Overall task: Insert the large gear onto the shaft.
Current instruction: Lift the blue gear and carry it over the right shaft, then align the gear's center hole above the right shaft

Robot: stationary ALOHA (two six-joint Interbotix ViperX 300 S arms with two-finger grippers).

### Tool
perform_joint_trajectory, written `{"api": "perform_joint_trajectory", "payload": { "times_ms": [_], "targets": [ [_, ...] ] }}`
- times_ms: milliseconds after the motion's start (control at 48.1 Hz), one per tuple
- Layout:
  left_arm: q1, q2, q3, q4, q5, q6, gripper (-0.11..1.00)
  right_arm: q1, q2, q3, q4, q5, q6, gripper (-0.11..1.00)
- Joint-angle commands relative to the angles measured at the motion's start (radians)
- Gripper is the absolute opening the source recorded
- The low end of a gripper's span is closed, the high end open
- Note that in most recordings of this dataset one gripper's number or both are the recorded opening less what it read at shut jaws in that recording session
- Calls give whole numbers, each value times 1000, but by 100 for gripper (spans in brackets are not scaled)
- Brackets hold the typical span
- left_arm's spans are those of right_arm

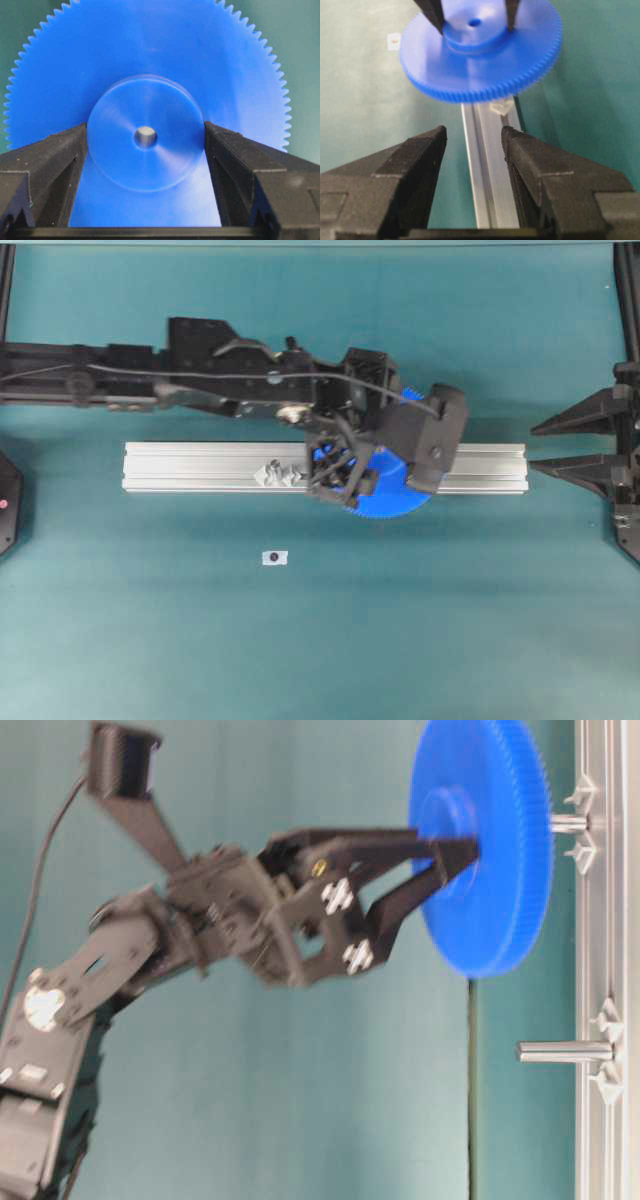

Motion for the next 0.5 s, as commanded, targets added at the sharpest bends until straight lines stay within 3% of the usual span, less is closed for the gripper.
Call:
{"api": "perform_joint_trajectory", "payload": {
  "times_ms": [0,291,478],
  "targets": [
    [8,-11,-54,3,-23,-3,77,-6,6,-8,-2,-11,9,56],
    [9,11,-109,2,-11,-3,77,-12,-11,-9,-2,-11,9,56],
    [11,3,-175,3,87,-2,77,-12,-18,-8,-2,-8,9,56]
  ]
}}
